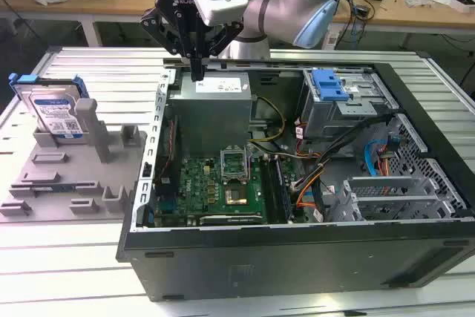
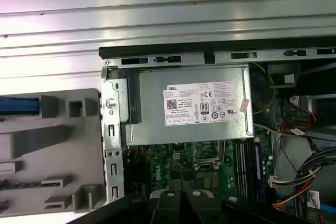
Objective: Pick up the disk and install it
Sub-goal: 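Reach for the disk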
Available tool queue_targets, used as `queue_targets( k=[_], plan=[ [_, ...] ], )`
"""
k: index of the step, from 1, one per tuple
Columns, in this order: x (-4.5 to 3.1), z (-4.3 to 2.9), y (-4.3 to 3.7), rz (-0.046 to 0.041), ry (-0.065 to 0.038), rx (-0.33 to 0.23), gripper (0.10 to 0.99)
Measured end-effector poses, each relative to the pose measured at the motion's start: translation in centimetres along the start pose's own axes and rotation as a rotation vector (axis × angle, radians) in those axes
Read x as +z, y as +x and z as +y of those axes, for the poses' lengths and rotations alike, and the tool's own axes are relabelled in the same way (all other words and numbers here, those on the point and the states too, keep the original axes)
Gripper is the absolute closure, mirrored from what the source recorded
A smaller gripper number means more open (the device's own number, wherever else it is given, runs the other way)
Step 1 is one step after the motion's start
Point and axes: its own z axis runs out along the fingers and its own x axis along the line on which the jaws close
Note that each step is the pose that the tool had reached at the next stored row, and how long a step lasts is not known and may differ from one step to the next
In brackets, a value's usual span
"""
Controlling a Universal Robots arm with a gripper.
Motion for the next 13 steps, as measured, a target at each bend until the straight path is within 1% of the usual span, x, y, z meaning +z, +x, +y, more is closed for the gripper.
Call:
queue_targets(
  k=[10,11,12,13],
  plan=[
    [0.00,0.00,0.04,0.0003,0.000,0.000,0.980],
    [0.00,0.00,0.35,0.0011,0.000,0.000,0.980],
    [-0.02,0.06,1.39,0.0020,0.000,0.000,0.980],
    [-0.01,0.19,2.18,0.0032,0.000,0.000,0.980]
  ],
)
